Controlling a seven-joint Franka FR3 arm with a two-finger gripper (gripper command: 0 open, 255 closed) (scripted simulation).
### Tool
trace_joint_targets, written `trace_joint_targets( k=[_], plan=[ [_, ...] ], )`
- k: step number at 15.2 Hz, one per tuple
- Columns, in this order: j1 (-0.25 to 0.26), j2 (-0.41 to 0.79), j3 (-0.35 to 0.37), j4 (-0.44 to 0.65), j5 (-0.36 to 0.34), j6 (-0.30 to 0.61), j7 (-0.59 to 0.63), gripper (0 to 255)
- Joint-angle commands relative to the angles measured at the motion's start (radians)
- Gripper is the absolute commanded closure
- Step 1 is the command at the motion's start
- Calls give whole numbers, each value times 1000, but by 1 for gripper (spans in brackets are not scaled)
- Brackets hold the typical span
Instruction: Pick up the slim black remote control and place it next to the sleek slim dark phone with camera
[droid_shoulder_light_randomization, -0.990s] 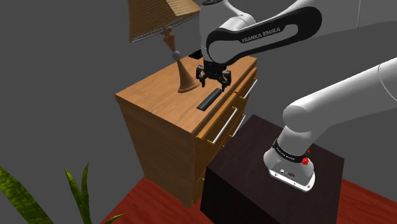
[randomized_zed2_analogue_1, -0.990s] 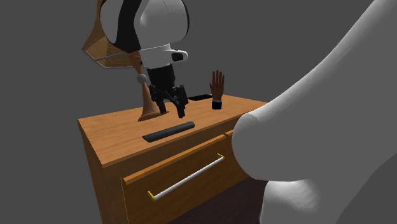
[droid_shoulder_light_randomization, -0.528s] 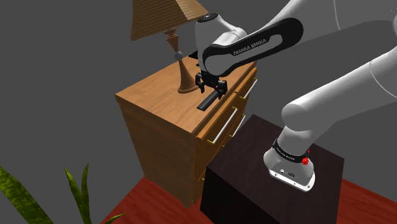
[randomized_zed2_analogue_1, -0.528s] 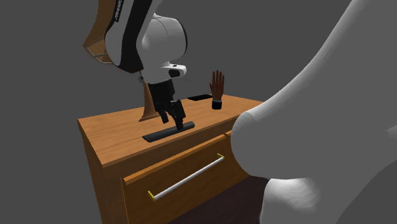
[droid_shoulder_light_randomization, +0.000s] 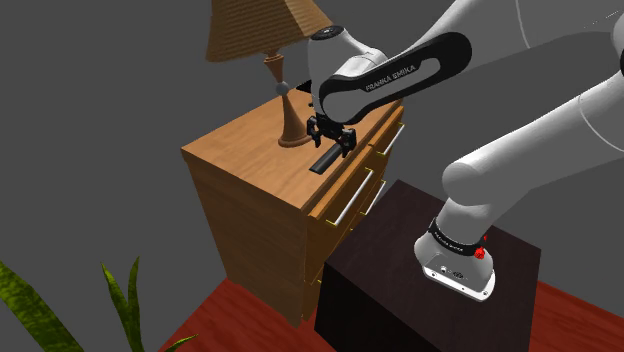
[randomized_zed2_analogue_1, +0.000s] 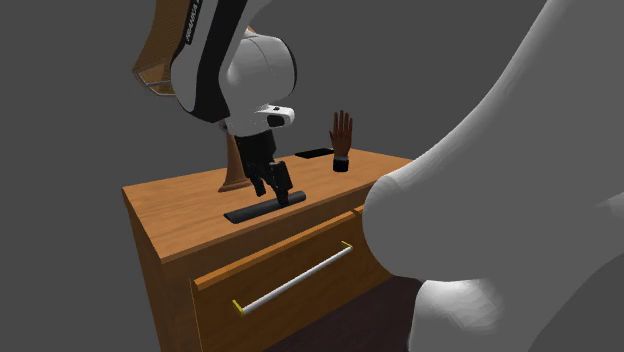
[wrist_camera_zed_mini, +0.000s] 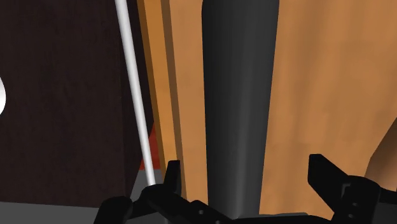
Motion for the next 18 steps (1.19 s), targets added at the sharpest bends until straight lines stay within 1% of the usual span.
trace_joint_targets(
  k=[1, 2, 11, 18],
  plan=[
    [2, 8, 4, -6, 1, -3, -1, 0],
    [1, 9, 4, -5, 1, -3, -1, 255],
    [2, 8, 3, -6, 1, -3, -1, 255],
    [18, -46, -37, 51, 13, -109, -34, 255]
  ],
)
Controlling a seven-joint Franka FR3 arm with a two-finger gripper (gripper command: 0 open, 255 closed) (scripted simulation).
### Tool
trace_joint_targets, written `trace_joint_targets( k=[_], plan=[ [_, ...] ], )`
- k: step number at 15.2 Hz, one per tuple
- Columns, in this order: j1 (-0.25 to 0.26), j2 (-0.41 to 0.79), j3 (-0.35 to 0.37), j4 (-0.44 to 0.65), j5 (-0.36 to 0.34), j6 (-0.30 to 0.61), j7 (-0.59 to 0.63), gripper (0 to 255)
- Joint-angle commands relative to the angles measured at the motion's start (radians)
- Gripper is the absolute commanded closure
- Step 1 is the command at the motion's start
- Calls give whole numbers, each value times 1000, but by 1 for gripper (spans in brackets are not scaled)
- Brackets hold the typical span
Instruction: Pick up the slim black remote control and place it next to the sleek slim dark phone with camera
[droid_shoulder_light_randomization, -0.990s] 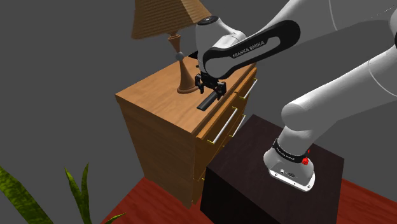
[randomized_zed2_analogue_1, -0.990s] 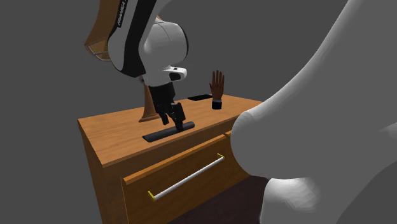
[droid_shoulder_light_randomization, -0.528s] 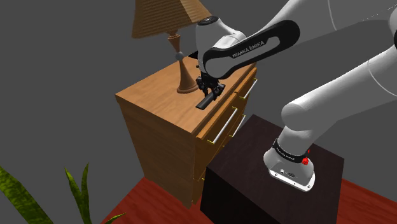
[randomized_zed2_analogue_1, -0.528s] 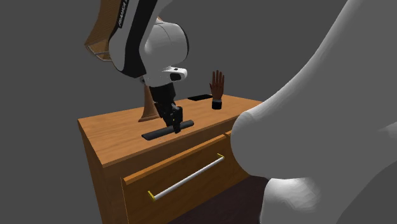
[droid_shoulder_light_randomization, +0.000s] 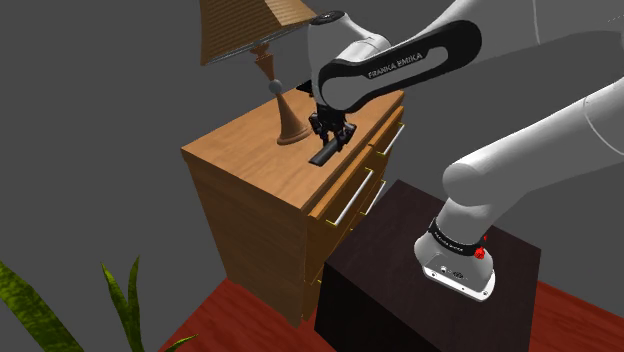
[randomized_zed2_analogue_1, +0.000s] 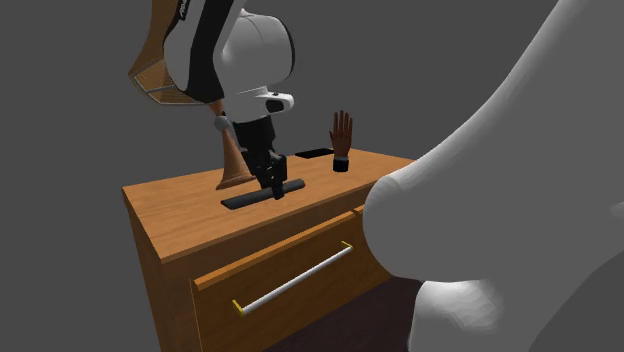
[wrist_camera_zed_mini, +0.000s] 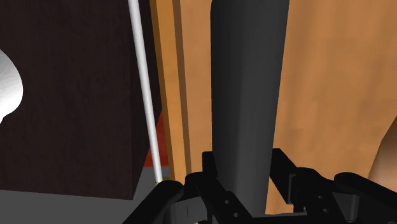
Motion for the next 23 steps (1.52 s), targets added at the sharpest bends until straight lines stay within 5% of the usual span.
trace_joint_targets(
  k=[1, 10, 23],
  plan=[
    [4, -15, -12, 17, 2, -32, -10, 255],
    [10, -58, -52, 102, 2, -156, -40, 255],
    [-200, 317, -108, 369, -236, -66, -135, 255]
  ],
)
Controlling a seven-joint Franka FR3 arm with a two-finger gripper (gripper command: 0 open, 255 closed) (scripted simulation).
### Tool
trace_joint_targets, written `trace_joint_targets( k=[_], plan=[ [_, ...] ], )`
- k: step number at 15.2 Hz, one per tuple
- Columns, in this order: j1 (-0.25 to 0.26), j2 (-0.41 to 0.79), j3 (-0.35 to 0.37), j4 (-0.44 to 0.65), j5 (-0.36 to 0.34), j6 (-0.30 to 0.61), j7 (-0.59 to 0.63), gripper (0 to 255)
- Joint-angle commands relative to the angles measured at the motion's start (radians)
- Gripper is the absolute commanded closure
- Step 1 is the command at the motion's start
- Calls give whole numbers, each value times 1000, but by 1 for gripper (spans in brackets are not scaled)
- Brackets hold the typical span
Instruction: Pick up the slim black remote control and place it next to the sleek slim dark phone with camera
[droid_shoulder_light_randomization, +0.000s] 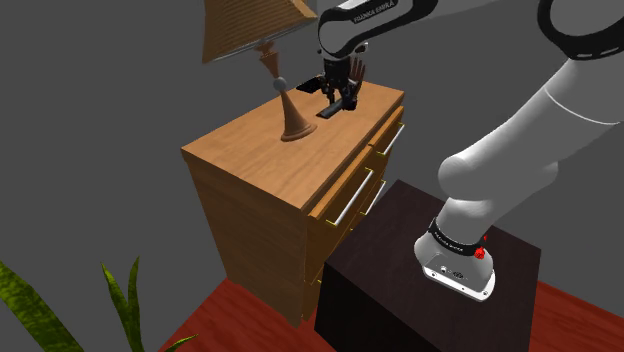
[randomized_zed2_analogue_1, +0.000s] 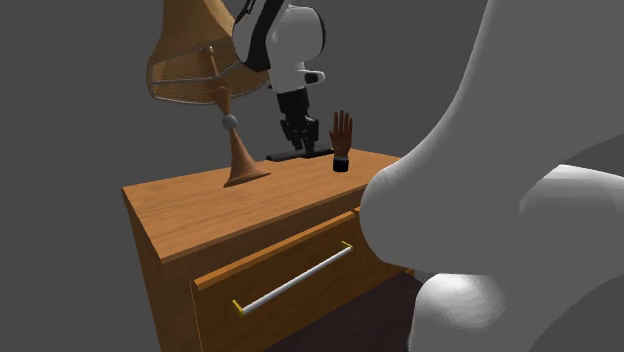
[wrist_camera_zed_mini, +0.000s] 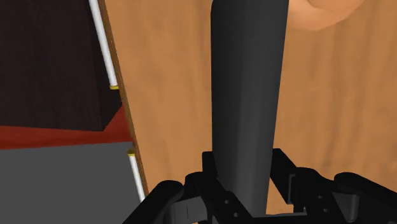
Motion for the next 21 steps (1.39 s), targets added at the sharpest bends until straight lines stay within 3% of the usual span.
trace_joint_targets(
  k=[1, 8, 9, 10, 13, 14, 21],
  plan=[
    [-7, 79, 18, 77, -46, 12, -4, 255],
    [0, 314, -63, 316, -173, -19, -30, 255],
    [-13, 197, -71, 294, -624, -34, -11, 255],
    [-11, 197, -73, 294, -624, -34, -11, 0],
    [-29, 38, -187, 218, -264, 166, -301, 0],
    [-20, 28, -207, 213, -230, 177, -329, 0],
    [-31, 85, -216, 184, -269, 260, -305, 0]
  ],
)
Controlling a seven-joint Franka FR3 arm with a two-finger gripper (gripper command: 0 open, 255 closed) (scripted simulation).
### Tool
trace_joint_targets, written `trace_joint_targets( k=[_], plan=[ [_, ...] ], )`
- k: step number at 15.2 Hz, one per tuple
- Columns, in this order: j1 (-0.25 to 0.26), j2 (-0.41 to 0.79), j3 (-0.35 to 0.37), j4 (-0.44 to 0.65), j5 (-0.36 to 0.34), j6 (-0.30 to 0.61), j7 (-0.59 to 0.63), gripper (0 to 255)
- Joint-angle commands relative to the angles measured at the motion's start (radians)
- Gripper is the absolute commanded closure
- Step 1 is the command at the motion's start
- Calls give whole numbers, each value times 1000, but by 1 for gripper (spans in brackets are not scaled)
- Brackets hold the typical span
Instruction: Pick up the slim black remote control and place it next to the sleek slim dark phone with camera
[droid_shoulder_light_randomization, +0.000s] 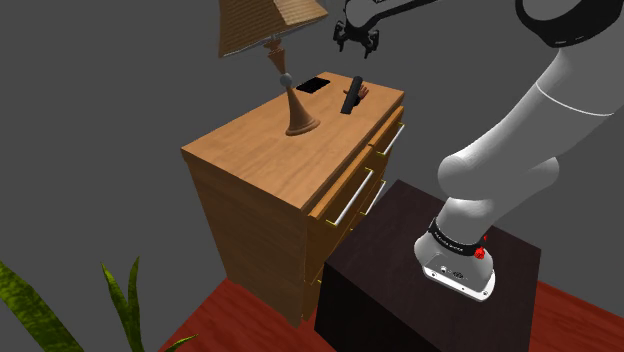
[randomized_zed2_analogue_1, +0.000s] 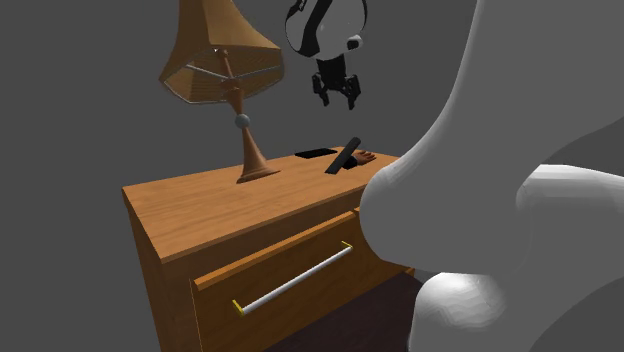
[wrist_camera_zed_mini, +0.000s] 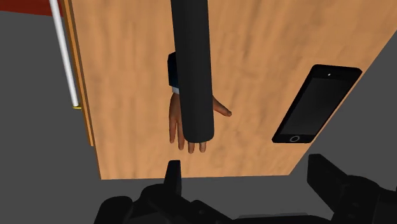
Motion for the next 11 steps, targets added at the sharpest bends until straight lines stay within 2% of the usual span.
trace_joint_targets(
  k=[1, 8, 9, 11],
  plan=[
    [-2, 10, -1, -5, -7, 15, 5, 0],
    [-2, 10, -1, -5, -7, 15, 5, 0],
    [-2, 10, -1, -5, -7, 15, 5, 255],
    [-2, 10, -1, -5, -7, 15, 5, 255]
  ],
)
